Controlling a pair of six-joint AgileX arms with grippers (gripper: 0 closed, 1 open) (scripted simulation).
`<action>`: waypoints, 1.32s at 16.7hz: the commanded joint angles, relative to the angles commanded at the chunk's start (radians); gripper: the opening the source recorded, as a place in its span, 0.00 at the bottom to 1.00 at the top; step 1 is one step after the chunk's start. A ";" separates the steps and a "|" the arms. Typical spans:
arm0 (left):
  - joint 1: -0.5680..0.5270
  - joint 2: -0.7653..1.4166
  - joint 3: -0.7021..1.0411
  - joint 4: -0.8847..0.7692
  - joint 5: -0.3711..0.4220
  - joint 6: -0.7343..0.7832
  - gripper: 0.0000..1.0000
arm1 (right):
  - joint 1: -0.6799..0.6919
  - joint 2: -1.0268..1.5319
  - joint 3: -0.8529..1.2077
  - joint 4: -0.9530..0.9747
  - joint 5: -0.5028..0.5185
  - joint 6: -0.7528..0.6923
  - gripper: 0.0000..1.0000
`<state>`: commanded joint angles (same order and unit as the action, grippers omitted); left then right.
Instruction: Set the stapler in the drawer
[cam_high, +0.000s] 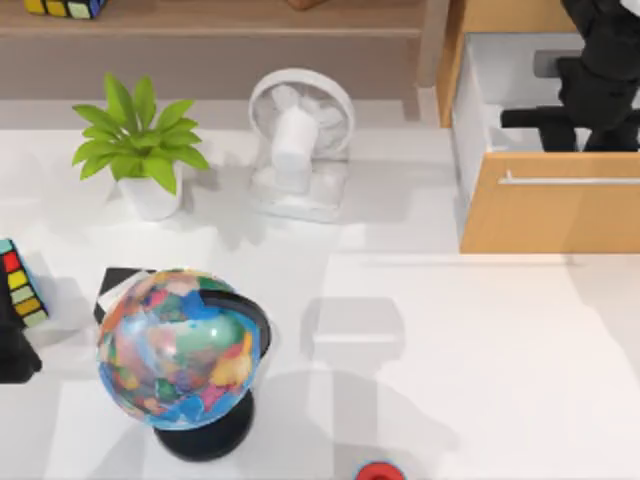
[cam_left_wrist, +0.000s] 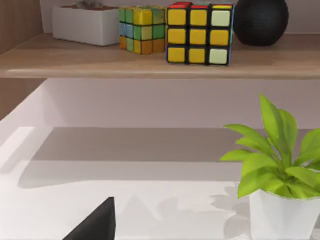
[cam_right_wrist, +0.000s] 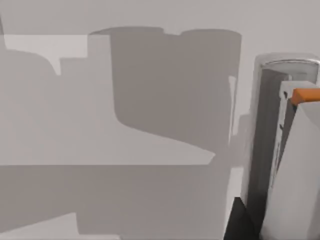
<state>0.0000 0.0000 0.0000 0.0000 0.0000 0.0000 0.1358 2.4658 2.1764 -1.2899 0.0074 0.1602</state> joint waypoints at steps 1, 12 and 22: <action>0.000 0.000 0.000 0.000 0.000 0.000 1.00 | 0.000 0.000 0.000 0.000 0.000 0.000 0.23; 0.000 0.000 0.000 0.000 0.000 0.000 1.00 | 0.000 0.000 0.000 0.000 0.000 0.000 1.00; 0.000 0.000 0.000 0.000 0.000 0.000 1.00 | 0.002 -0.006 -0.006 0.005 0.001 -0.005 1.00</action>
<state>0.0000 0.0000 0.0000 0.0000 0.0000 0.0000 0.1373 2.4593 2.1703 -1.2850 0.0081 0.1556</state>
